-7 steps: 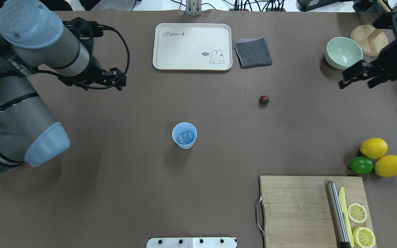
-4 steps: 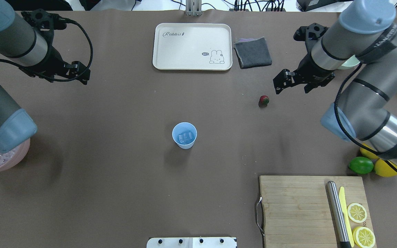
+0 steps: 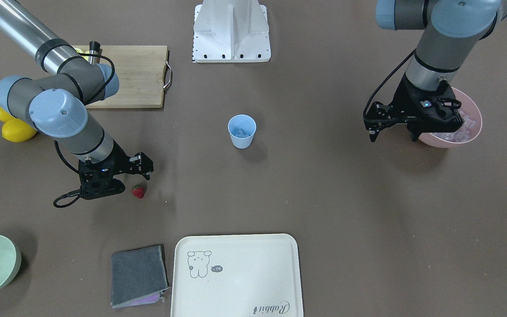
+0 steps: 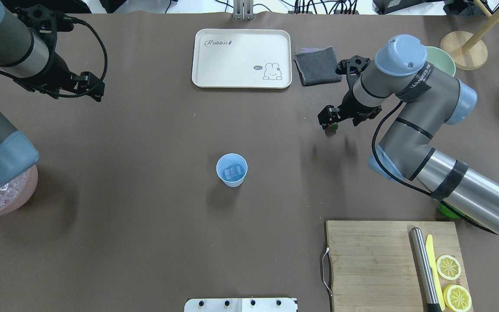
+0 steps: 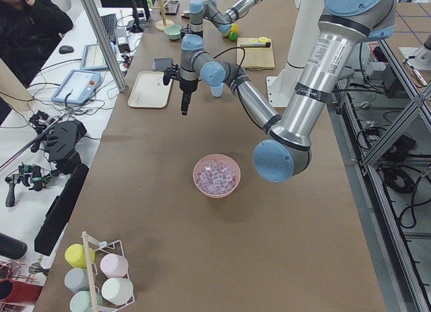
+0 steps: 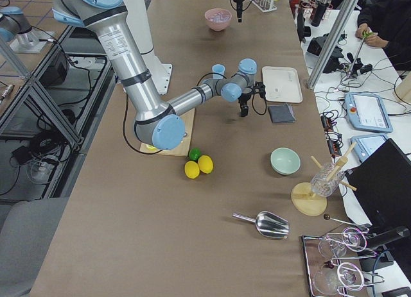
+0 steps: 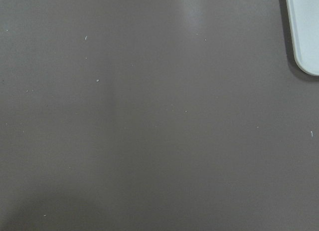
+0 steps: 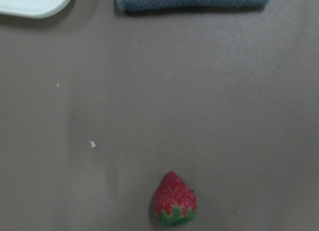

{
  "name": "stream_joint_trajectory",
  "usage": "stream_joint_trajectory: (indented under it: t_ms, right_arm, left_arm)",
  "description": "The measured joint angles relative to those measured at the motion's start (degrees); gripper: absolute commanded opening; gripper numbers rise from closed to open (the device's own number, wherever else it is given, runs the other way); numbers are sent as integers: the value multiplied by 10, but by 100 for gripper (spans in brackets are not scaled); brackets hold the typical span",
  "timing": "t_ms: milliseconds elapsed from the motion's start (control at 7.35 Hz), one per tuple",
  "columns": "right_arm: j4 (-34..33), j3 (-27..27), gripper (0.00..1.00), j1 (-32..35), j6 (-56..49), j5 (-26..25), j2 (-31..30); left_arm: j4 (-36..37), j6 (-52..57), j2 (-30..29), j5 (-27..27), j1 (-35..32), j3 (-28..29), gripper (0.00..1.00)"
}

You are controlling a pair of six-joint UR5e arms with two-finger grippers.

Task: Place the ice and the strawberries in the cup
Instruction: 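Withdraw the left arm toward the ice bowl while the right gripper reaches for the strawberry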

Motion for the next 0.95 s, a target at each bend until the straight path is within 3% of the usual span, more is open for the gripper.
stream_joint_trajectory:
  t_ms: [408, 545, 681, 817, 953]
  right_arm:
    - [6, -18, 80, -6, 1, -27, 7]
    - [7, -24, 69, -7, 2, -29, 11]
    - [8, -27, 48, -7, 3, -30, 13]
    - [9, -29, 0, -7, 3, -31, 14]
    - [10, -30, 0, -7, 4, -31, 14]
  left_arm:
    - [1, -2, -3, 0, 0, 0, 98]
    - [1, -4, -3, 0, 0, 0, 98]
    - [1, -4, -3, 0, 0, 0, 98]
    - [1, -5, -3, 0, 0, 0, 98]
    - [1, -5, -2, 0, 0, 0, 98]
